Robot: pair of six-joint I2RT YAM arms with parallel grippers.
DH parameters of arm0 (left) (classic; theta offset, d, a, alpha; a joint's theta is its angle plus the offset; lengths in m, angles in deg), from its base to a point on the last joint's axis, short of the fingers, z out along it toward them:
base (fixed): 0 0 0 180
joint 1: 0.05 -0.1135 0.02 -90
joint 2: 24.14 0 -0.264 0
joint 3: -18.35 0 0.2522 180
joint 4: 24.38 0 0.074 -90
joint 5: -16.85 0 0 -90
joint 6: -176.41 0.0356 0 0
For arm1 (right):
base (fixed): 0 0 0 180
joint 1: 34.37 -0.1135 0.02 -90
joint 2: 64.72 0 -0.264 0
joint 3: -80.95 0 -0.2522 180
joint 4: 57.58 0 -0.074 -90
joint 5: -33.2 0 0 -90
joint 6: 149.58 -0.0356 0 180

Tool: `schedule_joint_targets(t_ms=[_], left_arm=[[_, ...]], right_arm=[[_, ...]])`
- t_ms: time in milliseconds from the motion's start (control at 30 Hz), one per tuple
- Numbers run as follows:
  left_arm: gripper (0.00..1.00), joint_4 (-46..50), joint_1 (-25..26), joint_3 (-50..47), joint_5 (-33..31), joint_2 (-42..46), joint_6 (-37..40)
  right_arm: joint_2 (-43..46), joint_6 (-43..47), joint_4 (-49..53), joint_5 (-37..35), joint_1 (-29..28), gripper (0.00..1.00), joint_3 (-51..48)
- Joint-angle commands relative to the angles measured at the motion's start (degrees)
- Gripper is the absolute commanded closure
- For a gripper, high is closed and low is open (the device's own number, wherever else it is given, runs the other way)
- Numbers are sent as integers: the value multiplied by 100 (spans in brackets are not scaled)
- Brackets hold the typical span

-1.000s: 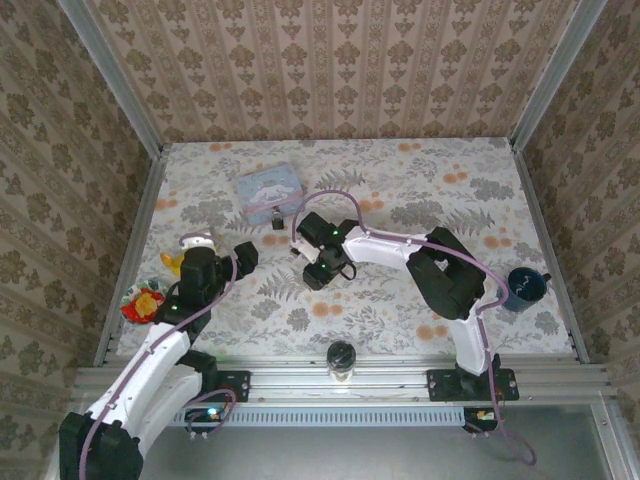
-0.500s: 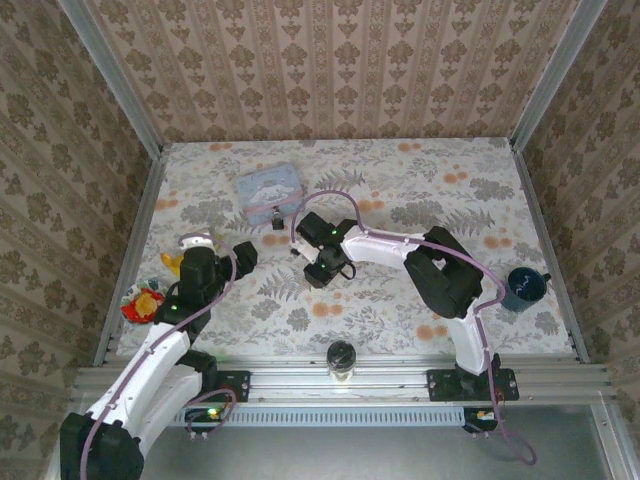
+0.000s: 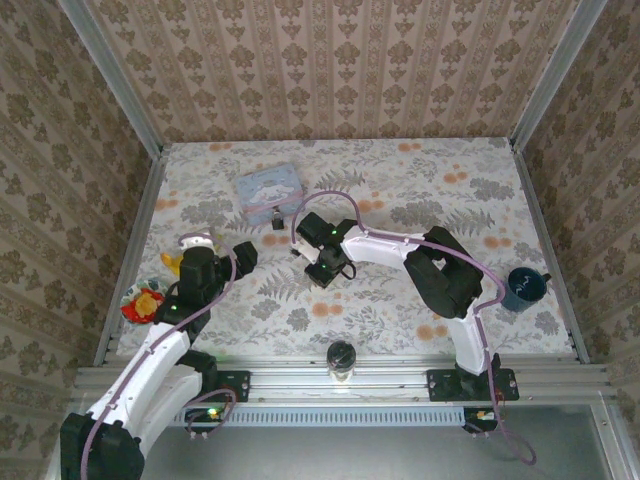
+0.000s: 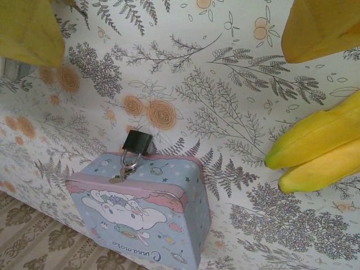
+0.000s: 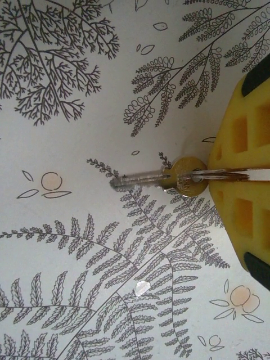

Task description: Unlock the padlock with the key

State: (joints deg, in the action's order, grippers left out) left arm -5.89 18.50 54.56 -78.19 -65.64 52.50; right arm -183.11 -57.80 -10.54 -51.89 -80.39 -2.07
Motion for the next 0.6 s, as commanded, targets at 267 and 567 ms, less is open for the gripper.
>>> schedule_joint_targets(t_ms=[267,567], left_arm=[[0,186,-95,127,126,209,-114],[0,294,-122,134,160,346,-190]], right_arm=[[82,145,214,-217,-46,99,101],[401,191,138,-449,-53,100,17]])
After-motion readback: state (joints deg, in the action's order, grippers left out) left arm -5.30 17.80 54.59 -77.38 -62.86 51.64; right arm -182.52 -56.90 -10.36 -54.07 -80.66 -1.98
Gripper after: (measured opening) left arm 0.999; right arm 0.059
